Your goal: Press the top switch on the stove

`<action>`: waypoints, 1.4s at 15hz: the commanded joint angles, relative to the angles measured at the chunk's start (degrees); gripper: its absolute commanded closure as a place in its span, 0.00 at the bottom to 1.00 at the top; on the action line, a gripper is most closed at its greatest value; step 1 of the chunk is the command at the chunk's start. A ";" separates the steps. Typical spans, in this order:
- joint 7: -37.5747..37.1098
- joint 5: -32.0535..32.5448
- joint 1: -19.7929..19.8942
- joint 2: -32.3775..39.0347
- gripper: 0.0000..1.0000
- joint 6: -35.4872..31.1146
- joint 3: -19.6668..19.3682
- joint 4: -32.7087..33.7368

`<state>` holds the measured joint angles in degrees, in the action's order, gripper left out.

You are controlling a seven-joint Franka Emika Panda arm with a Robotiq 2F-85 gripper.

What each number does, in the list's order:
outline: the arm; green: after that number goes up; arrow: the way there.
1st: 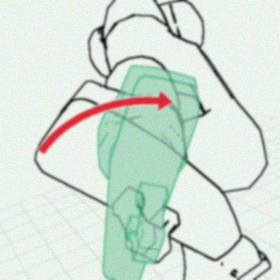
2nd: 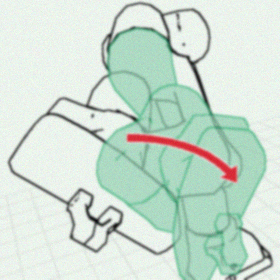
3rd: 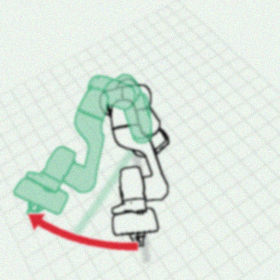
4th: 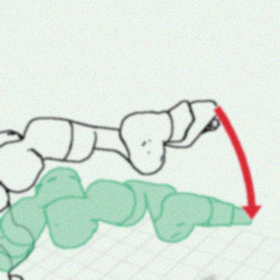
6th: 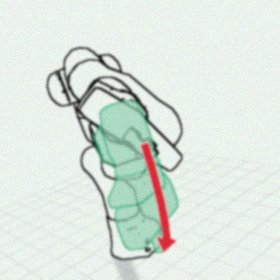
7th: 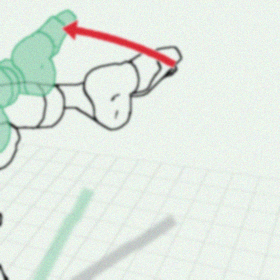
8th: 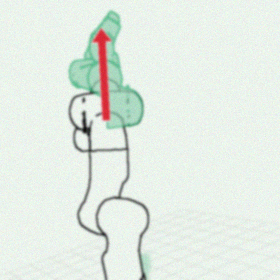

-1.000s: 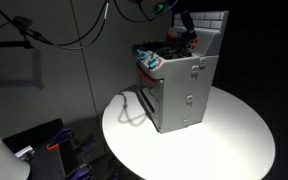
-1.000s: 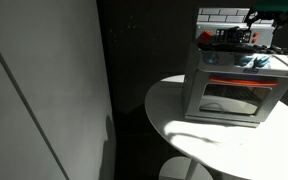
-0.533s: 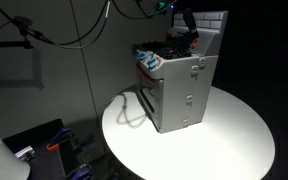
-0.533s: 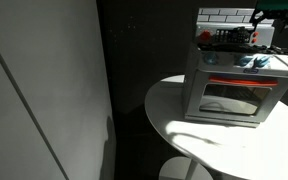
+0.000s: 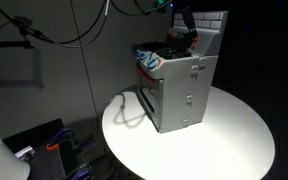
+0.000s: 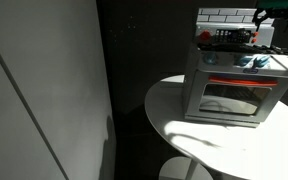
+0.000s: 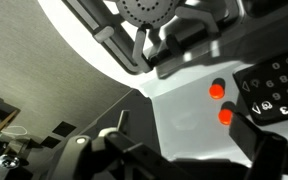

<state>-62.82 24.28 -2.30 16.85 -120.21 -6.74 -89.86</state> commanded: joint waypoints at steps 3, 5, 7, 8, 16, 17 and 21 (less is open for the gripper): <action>0.32 -1.48 -0.24 -1.24 0.00 3.03 0.20 -0.42; 0.23 -1.39 -0.24 -0.94 0.00 3.13 0.25 -0.37; 0.22 -1.45 -0.21 -0.64 0.00 3.39 0.28 -0.21; 0.20 -1.45 -0.21 -0.46 0.00 3.38 0.30 -0.11; 0.16 -1.69 -0.15 1.30 0.00 3.47 0.28 1.40; 0.17 -1.75 -0.12 1.56 0.00 3.45 0.25 1.63; 0.31 -2.27 0.02 2.34 0.00 3.27 0.19 2.49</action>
<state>-62.82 23.78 -2.33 17.95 -118.05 -6.38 -89.92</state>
